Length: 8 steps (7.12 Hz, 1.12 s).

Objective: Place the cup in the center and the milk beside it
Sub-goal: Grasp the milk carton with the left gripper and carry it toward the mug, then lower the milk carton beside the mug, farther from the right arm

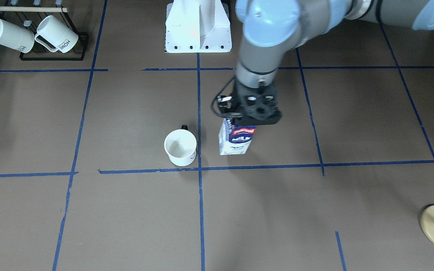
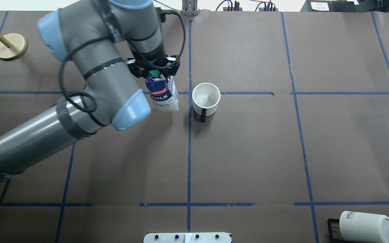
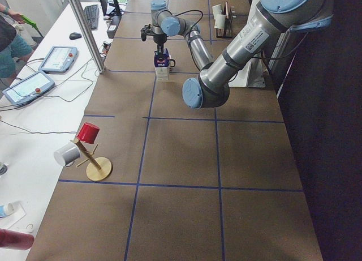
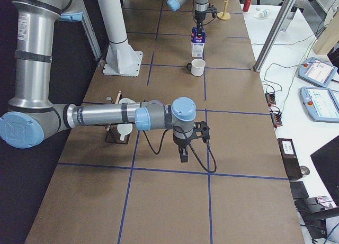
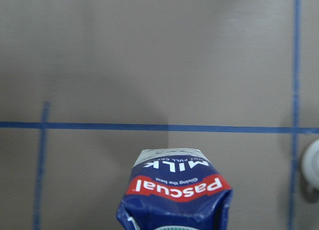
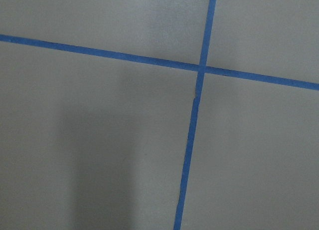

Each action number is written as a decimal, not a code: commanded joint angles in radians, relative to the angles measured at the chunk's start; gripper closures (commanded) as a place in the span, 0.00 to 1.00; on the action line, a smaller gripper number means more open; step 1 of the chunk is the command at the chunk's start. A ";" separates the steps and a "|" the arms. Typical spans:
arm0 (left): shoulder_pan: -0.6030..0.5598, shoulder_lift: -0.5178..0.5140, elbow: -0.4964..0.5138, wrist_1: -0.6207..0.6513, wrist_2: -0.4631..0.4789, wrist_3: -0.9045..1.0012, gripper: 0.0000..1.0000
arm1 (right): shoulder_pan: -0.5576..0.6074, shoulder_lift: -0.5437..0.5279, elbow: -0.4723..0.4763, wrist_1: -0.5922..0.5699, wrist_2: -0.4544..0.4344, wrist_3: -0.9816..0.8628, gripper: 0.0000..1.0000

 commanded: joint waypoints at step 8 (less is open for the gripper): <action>0.040 -0.065 0.023 0.012 0.060 0.005 0.00 | -0.002 0.002 -0.003 0.002 -0.001 0.000 0.00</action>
